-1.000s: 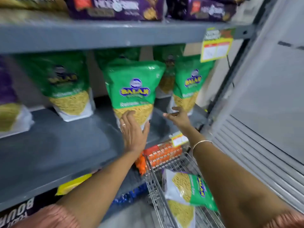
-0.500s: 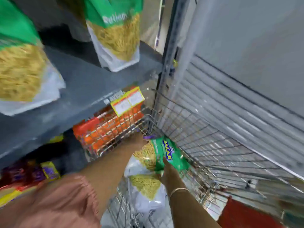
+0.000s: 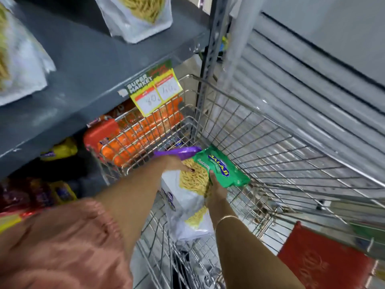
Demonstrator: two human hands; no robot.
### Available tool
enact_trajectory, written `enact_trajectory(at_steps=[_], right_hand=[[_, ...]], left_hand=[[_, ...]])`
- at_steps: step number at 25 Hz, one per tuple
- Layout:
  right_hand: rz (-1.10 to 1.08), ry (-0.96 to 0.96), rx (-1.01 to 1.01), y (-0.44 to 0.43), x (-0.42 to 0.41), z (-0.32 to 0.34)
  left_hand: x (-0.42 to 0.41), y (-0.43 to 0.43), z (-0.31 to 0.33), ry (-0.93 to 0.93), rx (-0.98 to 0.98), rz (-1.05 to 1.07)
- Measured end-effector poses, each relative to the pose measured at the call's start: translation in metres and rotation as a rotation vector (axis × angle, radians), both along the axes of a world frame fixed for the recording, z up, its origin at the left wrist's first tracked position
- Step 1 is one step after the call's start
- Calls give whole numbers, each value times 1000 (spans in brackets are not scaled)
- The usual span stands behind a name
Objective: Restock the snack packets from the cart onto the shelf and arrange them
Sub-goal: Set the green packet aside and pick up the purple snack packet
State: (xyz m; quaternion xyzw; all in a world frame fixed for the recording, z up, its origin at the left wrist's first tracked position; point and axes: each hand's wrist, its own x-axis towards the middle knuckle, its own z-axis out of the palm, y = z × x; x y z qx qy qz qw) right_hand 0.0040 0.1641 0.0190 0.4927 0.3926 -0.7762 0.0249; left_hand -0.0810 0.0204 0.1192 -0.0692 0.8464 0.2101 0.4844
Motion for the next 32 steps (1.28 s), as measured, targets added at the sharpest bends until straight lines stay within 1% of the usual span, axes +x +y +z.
enact_trajectory(at_steps=[1, 2, 4, 6, 7, 11, 13, 15, 16, 18, 20, 23, 26, 28, 32], right_hand=[[60, -18, 3, 4, 5, 10], [129, -1, -8, 8, 9, 18], [260, 50, -25, 11, 16, 52], [311, 166, -75, 10, 17, 90], [332, 214, -82, 5, 20, 120], [413, 383, -23, -6, 20, 215], [525, 452, -29, -15, 24, 260], [693, 493, -59, -32, 29, 306], [767, 515, -75, -42, 29, 325], [901, 587, -11, -76, 31, 367], [979, 721, 108, -122, 26, 398], [1057, 915, 333, -205, 26, 431], [1140, 1042, 434, -283, 39, 447], [1185, 1062, 461, -327, 48, 446], [1273, 1098, 496, -380, 56, 429]], left_hand=[[5, -1, 2, -14, 42, 25], [15, -2, 18, -43, 78, 59], [29, -6, 37, -34, 159, 155], [40, -14, 64, 28, 228, 251], [48, -21, 82, 57, 274, 299], [83, -43, 160, 237, 490, 497], [96, -62, 195, 272, 566, 510], [114, -81, 235, 291, 687, 481], [123, -91, 251, 305, 708, 489], [142, -125, 280, 450, 731, 528], [154, -172, 296, 662, 702, 609], [180, -243, 318, 932, 576, 803], [202, -306, 315, 1111, 396, 982], [215, -340, 302, 1189, 272, 1100], [234, -369, 288, 1265, 233, 1286]])
